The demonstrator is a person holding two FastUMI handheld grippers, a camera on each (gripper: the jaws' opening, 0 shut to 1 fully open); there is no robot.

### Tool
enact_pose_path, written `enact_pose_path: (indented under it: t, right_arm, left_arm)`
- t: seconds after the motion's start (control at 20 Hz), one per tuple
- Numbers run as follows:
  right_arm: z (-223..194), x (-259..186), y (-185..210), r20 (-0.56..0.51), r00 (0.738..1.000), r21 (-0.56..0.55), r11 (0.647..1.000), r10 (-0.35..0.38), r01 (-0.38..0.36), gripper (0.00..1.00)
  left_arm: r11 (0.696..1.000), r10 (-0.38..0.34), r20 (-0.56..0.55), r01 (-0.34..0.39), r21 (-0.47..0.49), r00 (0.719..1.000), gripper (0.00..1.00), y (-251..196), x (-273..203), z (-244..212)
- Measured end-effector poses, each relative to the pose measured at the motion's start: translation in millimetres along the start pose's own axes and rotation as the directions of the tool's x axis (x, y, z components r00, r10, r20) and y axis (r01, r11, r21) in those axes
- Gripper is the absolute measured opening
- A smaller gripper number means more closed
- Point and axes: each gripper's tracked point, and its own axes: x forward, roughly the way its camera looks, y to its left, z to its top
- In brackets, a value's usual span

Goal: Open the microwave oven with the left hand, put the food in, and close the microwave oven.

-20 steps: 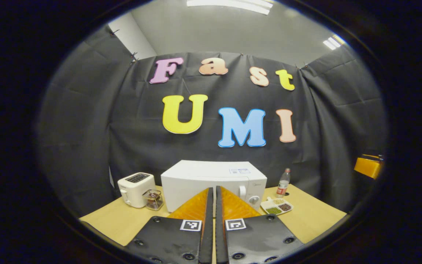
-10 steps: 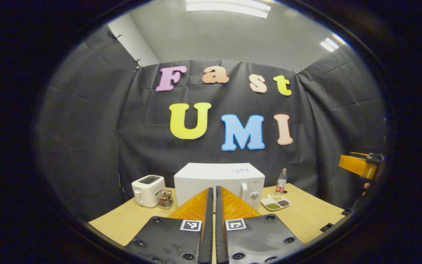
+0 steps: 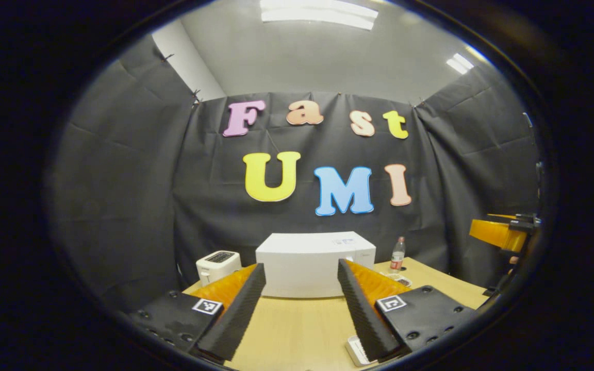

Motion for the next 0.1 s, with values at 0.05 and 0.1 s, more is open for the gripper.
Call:
enact_pose_path:
  t: [0.05,0.1]
  right_arm:
    - [-0.2,-0.8,2.9,0.001,1.000,0.000,1.000,0.002,-0.002,0.96]
    - [1.2,-1.8,4.6,0.003,1.000,0.000,1.000,0.003,-0.003,0.96]
  left_arm:
    - [1.000,0.006,-0.002,-0.006,-0.002,1.000,1.00,0.8,-1.6,-1.8]
    - [1.000,0.007,-0.004,-0.007,0.000,1.000,0.97,2.3,-3.7,-2.3]
